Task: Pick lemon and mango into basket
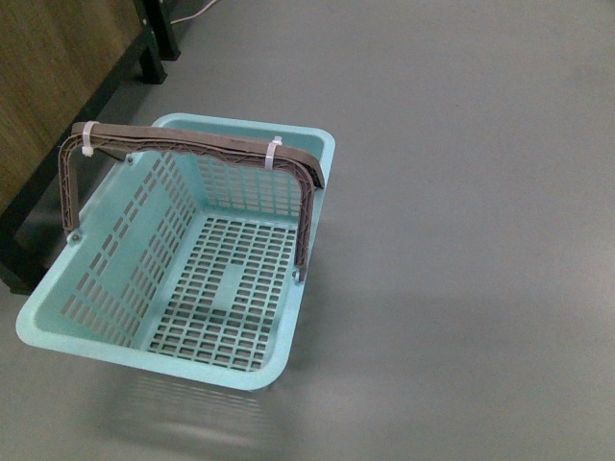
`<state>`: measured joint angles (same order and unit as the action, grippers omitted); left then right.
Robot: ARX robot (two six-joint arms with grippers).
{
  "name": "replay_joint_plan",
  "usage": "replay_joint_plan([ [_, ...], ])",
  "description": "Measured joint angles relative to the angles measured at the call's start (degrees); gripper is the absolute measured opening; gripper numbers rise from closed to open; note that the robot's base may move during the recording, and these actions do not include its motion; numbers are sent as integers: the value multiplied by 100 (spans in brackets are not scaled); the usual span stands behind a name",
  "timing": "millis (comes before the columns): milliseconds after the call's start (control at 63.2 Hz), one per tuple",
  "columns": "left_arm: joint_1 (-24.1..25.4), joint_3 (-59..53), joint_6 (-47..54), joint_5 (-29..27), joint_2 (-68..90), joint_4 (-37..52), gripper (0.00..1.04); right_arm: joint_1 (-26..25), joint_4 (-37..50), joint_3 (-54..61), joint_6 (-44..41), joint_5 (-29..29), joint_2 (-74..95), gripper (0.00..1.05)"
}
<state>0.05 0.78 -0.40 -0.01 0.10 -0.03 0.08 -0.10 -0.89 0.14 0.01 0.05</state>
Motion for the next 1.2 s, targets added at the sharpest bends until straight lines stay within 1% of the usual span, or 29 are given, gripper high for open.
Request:
replay_joint_plan([
  [586, -2, 0, 0, -9, 2, -2, 98, 0, 0, 0, 0, 0, 0, 96],
  [617, -118, 87, -210, -468, 127, -258, 98, 0, 0, 0, 0, -2, 0, 96],
  [649, -455, 354, -592, -1355, 546, -907, 98, 0, 0, 0, 0, 0, 0, 96],
  [665, -533, 417, -789, -1596, 680, -1043, 98, 0, 0, 0, 2, 4, 0, 96],
  [697, -752, 575, -1261, -2284, 1178, -1344, 98, 0, 0, 0, 0, -2, 0, 96],
  [712, -782, 586, -1322, -2343, 1279, -1353, 98, 0, 0, 0, 2, 0, 0, 96],
  [728, -826, 601, -1537, -2586, 1484, -1340, 98, 0, 0, 0, 0, -2, 0, 96],
  [744, -839, 610, -1729, -2697, 1661, -1294, 98, 0, 0, 0, 0, -2, 0, 96],
  [776, -811, 623, -2035, -2715, 1902, -1161, 98, 0, 0, 0, 2, 2, 0, 96],
  [807, -743, 656, -2240, -2645, 2116, -990, 98, 0, 0, 0, 2, 2, 0, 96],
  [855, -562, 756, -2492, -2352, 2476, -625, 98, 0, 0, 0, 0, 2, 0, 96],
  [934, -4, 1047, -2997, -1617, 3373, 175, 98, 0, 0, 0, 0, 0, 0, 96],
  [966, 184, 1147, -3161, -1419, 3740, 492, 98, 0, 0, 0, 2, 2, 0, 96],
  [982, 302, 1224, -3324, -1187, 3995, 695, 98, 0, 0, 0, 0, 2, 0, 96],
  [997, 356, 1266, -3401, -1093, 4133, 796, 98, 0, 0, 0, 0, 2, 0, 96],
  [1029, 535, 1432, -3707, -732, 4684, 1200, 98, 0, 0, 0, 0, 2, 0, 96],
  [1045, 573, 1453, -3755, -686, 4763, 1259, 98, 0, 0, 0, 2, 2, 0, 96],
  [1077, 667, 1628, -4153, -361, 5418, 1718, 98, 0, 0, 0, 0, 0, 0, 96],
  [1108, 704, 1742, -4404, -140, 5864, 1993, 98, 0, 0, 0, 0, 2, 0, 96],
  [1140, 719, 1880, -4907, 116, 6467, 2350, 98, 0, 0, 0, 2, 2, 0, 96],
  [1203, 619, 2164, -5829, 262, 7768, 2933, 98, 0, 0, 0, 0, 2, 0, 96],
])
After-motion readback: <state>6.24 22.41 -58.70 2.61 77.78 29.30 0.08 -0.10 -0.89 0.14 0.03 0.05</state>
